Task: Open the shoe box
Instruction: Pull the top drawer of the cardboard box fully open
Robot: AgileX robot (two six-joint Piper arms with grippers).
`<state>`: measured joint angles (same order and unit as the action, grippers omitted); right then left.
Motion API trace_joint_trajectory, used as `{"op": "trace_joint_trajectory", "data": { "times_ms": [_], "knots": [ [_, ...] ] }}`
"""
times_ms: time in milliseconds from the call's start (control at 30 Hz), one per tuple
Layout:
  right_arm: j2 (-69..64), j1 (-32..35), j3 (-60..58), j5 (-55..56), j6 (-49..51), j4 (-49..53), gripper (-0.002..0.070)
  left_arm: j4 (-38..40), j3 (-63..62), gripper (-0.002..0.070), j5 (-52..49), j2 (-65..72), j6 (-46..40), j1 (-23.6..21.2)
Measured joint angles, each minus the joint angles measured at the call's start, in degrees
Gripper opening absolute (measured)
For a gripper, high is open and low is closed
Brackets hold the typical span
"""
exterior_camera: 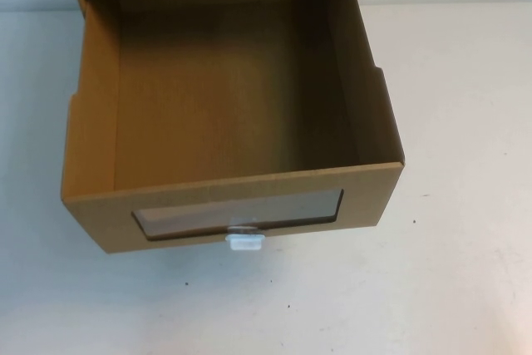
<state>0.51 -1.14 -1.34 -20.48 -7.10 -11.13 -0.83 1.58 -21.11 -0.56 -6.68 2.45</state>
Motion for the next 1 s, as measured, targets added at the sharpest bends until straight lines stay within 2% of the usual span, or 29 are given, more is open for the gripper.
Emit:
{"op": "trace_joint_trajectory", "data": {
  "times_ms": [1000],
  "knots": [
    [0.00,0.00,0.00,0.00,0.00,0.00,-0.0013,-0.43,0.00,-0.0005,-1.04,-0.12,0.62,0.00]
  ]
}}
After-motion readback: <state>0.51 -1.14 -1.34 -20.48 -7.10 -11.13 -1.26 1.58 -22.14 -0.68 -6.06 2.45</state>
